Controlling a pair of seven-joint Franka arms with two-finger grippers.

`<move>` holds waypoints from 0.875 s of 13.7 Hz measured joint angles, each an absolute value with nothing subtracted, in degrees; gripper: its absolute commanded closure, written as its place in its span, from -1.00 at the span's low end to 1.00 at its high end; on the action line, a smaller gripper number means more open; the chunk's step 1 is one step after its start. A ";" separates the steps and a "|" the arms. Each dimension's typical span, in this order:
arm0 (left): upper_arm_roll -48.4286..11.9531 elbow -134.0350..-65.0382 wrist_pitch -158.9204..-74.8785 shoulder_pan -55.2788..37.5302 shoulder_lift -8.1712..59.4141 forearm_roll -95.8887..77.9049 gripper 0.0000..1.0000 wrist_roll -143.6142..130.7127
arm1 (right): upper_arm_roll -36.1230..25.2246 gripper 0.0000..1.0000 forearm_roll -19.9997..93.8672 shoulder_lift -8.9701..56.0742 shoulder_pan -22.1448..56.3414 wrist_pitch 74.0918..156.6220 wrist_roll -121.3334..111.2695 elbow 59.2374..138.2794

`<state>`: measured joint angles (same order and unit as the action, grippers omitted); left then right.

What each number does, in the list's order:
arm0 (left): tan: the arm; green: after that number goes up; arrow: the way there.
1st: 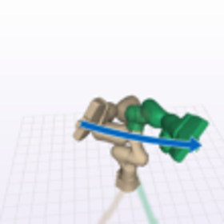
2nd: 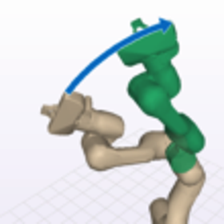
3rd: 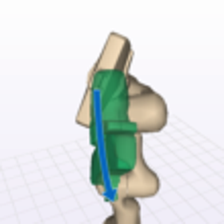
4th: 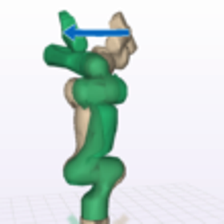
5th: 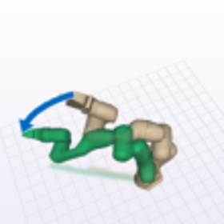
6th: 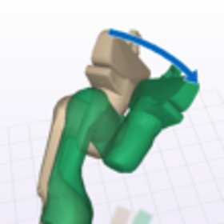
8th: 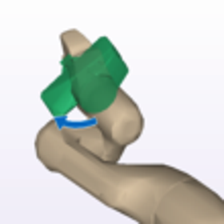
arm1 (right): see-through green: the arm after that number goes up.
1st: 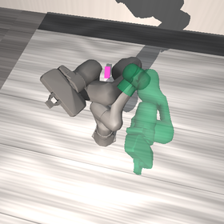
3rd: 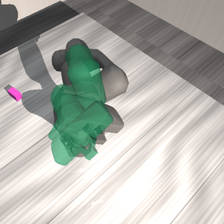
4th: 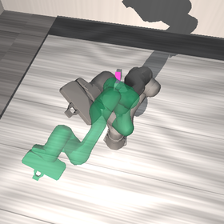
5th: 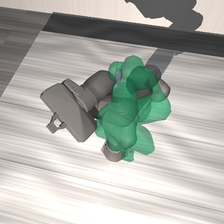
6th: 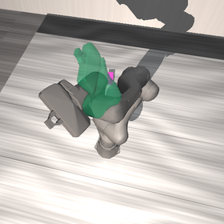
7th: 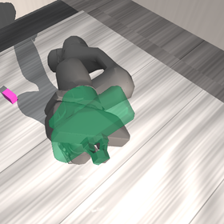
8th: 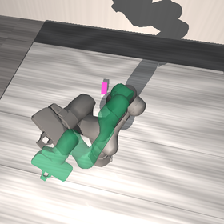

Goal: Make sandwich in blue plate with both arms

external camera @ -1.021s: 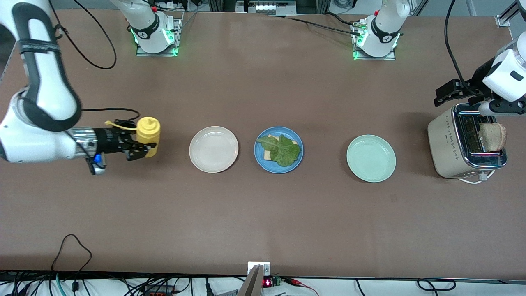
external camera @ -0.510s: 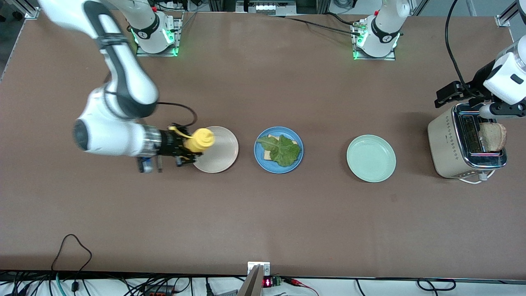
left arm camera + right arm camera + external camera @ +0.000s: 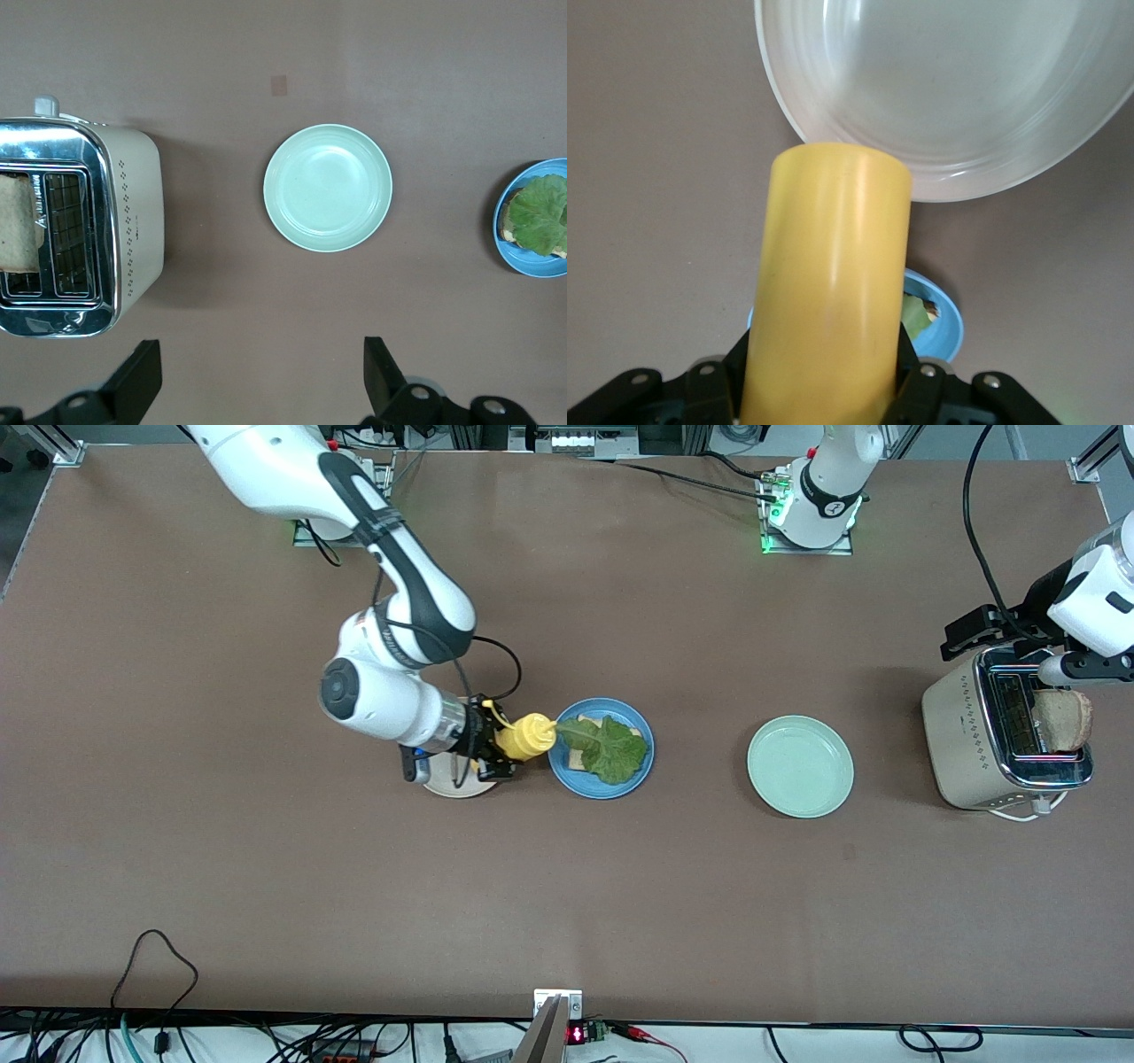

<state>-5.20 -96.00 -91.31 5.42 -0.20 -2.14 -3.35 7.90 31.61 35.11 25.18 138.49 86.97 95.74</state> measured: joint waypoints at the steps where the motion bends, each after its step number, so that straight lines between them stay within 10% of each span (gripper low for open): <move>1: -5.20 -96.00 -91.31 5.42 -0.20 -2.14 -1.00 -3.35 | 6.79 1.00 31.19 35.95 26.95 139.54 87.25 95.76; 12: -5.20 -96.00 -91.31 5.43 -0.20 -2.14 -1.00 -3.35 | 1.15 1.00 14.07 37.65 32.44 136.01 94.69 93.95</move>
